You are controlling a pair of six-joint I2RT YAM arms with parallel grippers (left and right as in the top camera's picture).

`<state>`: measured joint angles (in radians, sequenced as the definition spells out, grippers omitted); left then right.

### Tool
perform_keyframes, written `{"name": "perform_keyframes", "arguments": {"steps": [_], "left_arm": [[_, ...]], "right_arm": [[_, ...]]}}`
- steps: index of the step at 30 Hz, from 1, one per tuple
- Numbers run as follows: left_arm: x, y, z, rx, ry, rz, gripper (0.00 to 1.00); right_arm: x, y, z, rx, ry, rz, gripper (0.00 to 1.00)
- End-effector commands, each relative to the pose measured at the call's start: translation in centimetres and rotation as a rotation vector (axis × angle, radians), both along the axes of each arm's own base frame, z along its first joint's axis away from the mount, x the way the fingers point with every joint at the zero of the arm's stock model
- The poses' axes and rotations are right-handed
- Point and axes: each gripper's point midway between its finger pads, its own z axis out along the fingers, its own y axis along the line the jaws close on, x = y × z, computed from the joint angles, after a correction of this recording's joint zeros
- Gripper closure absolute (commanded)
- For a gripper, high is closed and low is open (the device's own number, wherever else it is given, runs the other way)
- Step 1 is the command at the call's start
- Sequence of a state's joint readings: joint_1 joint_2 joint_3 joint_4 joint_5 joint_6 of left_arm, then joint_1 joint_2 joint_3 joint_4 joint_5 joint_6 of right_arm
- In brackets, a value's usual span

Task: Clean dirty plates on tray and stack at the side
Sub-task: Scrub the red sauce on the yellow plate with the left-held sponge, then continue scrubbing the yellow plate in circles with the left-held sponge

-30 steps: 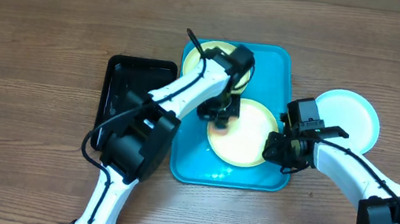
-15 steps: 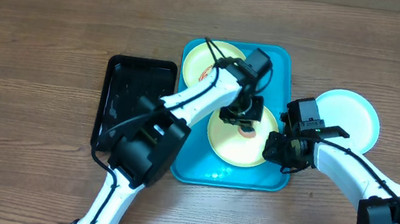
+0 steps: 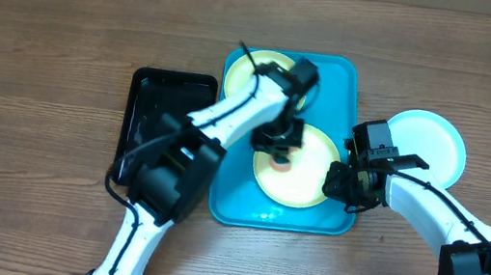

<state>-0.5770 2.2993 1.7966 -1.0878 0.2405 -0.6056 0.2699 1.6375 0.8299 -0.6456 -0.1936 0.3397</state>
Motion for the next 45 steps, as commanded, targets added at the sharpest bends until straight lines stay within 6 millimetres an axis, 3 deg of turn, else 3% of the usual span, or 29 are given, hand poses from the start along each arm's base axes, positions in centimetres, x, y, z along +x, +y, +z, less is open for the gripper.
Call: {"name": "perform_keyframes", "arguments": {"steps": [1, 9, 11, 18, 23, 28, 35, 39, 45], "left_arm": [[0.9, 6.4, -3.7, 0.247, 0.012, 0.080, 0.96], [1.3, 6.3, -3.7, 0.213, 0.005, 0.025, 0.96], [1.2, 5.1, -3.7, 0.152, 0.006, -0.025, 0.96], [-0.3, -2.3, -3.1, -0.156, 0.002, -0.190, 0.96], [-2.5, -4.4, -3.3, -0.159, 0.017, -0.248, 0.96], [-2.9, -3.2, -2.8, -0.054, 0.026, -0.189, 0.95], [0.0, 0.1, 1.8, 0.099, -0.101, -0.146, 0.67], [0.4, 0.2, 3.0, 0.093, -0.122, -0.150, 0.51], [0.2, -0.6, 3.0, 0.070, -0.134, -0.196, 0.48]], "right_arm": [[-0.8, -0.7, -0.7, -0.045, 0.021, 0.033, 0.92], [-0.8, -0.7, -0.7, -0.046, 0.016, 0.051, 0.92], [-0.8, -0.7, -0.7, -0.046, 0.016, 0.051, 0.92], [-0.8, -0.7, -0.7, -0.046, 0.016, 0.051, 0.92], [-0.8, -0.7, -0.7, -0.046, 0.016, 0.051, 0.92], [-0.8, -0.7, -0.7, -0.046, 0.016, 0.051, 0.92], [-0.8, -0.7, -0.7, -0.046, 0.016, 0.051, 0.92], [-0.8, -0.7, -0.7, -0.046, 0.015, 0.051, 0.92], [-0.8, -0.7, -0.7, -0.046, 0.015, 0.051, 0.92]]}}
